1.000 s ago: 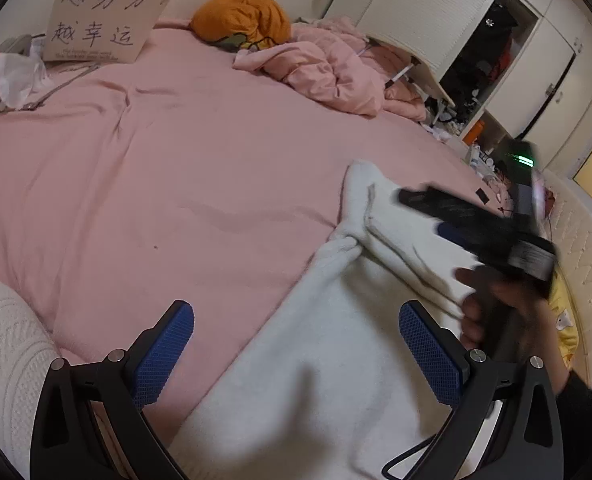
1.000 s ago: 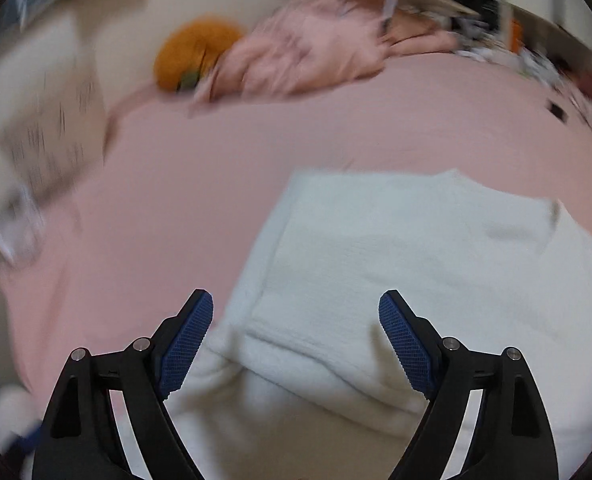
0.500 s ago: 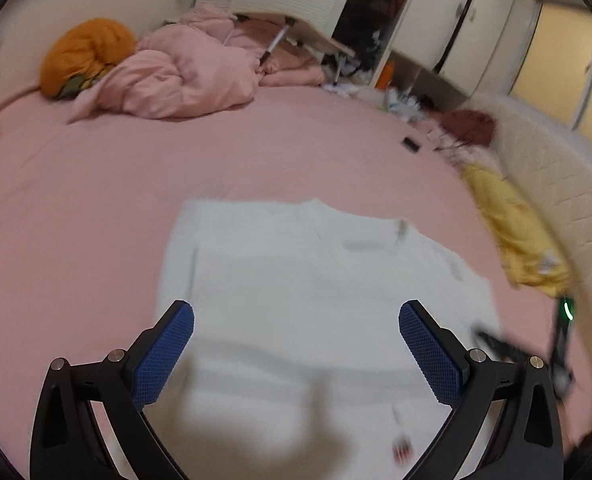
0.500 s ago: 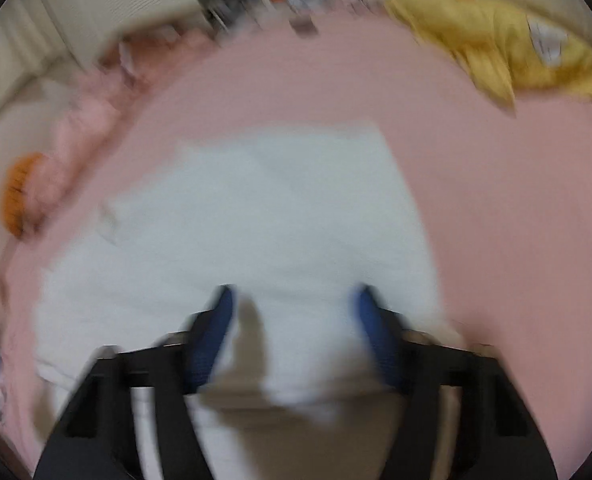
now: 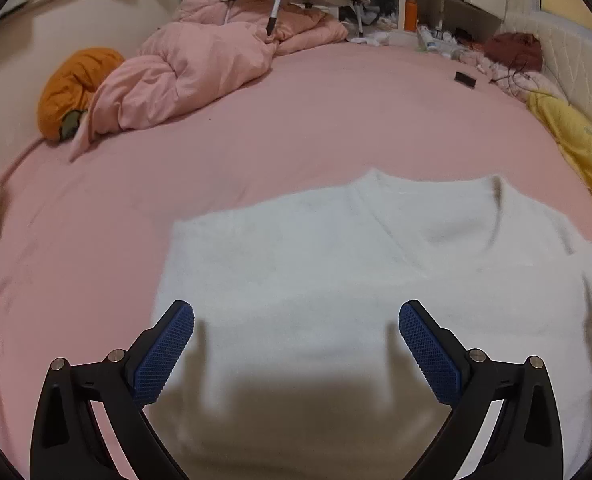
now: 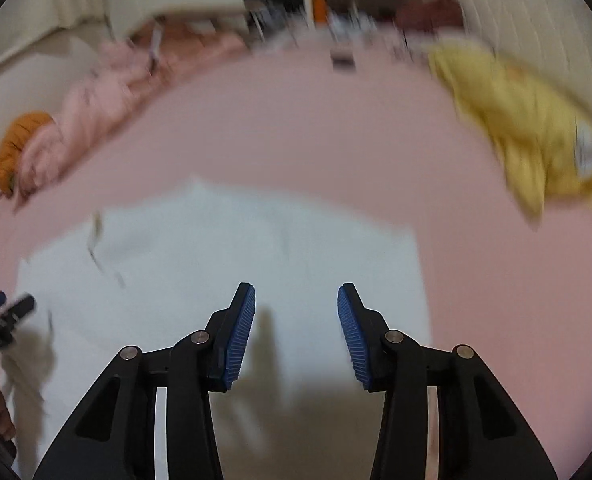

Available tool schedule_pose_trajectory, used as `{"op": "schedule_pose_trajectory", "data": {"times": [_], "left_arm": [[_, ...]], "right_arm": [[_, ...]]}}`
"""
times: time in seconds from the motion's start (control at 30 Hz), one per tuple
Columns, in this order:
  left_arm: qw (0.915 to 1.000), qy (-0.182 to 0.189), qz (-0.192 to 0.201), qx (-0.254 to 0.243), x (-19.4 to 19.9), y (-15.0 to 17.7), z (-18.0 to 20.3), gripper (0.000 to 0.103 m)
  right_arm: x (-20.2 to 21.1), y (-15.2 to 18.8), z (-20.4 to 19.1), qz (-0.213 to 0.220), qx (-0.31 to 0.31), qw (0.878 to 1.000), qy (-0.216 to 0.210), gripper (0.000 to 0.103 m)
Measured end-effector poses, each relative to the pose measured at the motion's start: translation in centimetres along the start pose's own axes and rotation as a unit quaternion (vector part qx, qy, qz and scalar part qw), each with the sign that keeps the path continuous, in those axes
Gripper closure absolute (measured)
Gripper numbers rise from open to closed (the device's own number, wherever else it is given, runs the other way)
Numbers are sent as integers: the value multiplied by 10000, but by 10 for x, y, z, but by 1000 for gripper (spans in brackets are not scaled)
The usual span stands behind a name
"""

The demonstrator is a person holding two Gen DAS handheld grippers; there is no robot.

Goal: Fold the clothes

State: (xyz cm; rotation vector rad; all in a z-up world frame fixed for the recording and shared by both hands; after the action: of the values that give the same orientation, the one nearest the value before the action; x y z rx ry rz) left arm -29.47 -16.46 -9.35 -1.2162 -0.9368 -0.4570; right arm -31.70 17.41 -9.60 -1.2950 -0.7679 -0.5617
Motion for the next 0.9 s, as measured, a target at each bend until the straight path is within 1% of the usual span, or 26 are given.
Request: {"op": "schedule_pose_trajectory", "data": {"times": [0.03, 0.07, 0.1, 0.13, 0.17, 0.2, 0.27, 0.33, 0.37, 0.4, 0.43, 0.47, 0.5, 0.53, 0.6, 0.67, 0.73, 0.83, 0.9], "left_arm": [[9999, -70, -132, -8, -11, 1, -1, 0], [9994, -94, -344, 29, -26, 5, -4, 0], [9991, -6, -420, 109, -35, 7, -8, 0], [9990, 122, -391, 167, -38, 7, -10, 0], [9989, 163, -408, 152, -38, 7, -10, 0], [9988, 204, -425, 137, -39, 6, -10, 0], [9986, 256, -466, 49, -39, 7, -8, 0], [9982, 165, -548, -189, -34, 4, -6, 0], [9984, 57, -521, -208, -23, 4, -9, 0], [9989, -68, -425, -192, -9, 5, -13, 0], [9992, -138, -322, -198, 8, 9, -16, 0], [9994, -146, -211, -228, 27, 16, -20, 0], [9995, -155, -100, -258, 46, 24, -24, 0], [9994, -177, -43, -295, 64, 35, -27, 0], [9990, -209, -68, -383, 97, 66, -32, 0], [9989, -112, -233, -388, 125, 104, -39, 0], [9985, -23, -397, -367, 150, 141, -48, 0], [9980, 69, -526, -345, 180, 191, -65, 0], [9971, 199, -705, -209, 189, 221, -78, 0]], "right_arm": [[-6, -5, 1, -45, 10, 10000, 88, 58], [-13, -9, 2, -90, 19, 9998, 176, 58], [-24, -4, 3, -170, 8, 9997, 177, 58], [-36, 5, 5, -263, -10, 9995, 148, 58], [-49, 15, 7, -356, -28, 9993, 119, 58], [-52, 17, 6, -350, 4, 9993, 160, 58], [-52, 15, 2, -330, 86, 9991, 250, 57], [-46, 10, 0, -394, 94, 9989, 238, 56], [-37, 7, 0, -390, 38, 9990, 206, 56], [-19, 11, -2, -331, -53, 9993, 137, 56], [0, 18, -4, -254, -154, 9995, 55, 51], [20, 25, -6, -178, -254, 9995, -28, 37], [43, 37, -12, -150, -346, 9992, -127, 32], [62, 50, -18, -157, -405, 9989, -165, 28], [97, 81, -32, -295, -454, 9984, -135, 28], [128, 118, -51, -516, -453, 9976, -103, 28], [163, 156, -65, -649, -424, 9970, -37, 28], [206, 199, -83, -732, -427, 9964, -14, 28], [229, 228, -96, -798, -452, 9957, -91, 28]]}}
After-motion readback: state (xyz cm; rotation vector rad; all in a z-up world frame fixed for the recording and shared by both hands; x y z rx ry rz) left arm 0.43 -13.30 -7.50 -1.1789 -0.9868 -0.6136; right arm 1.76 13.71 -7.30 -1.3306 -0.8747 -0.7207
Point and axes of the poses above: each gripper's, at about its wrist camera, not at the fingertips, and x roughly against the way its jaws point, z to its right, y to its underside, the point moved 5 cm from there along -x, roughly the way its jaws point, and after that the axes turned 13 degrees about x, right-handed, at the moved point
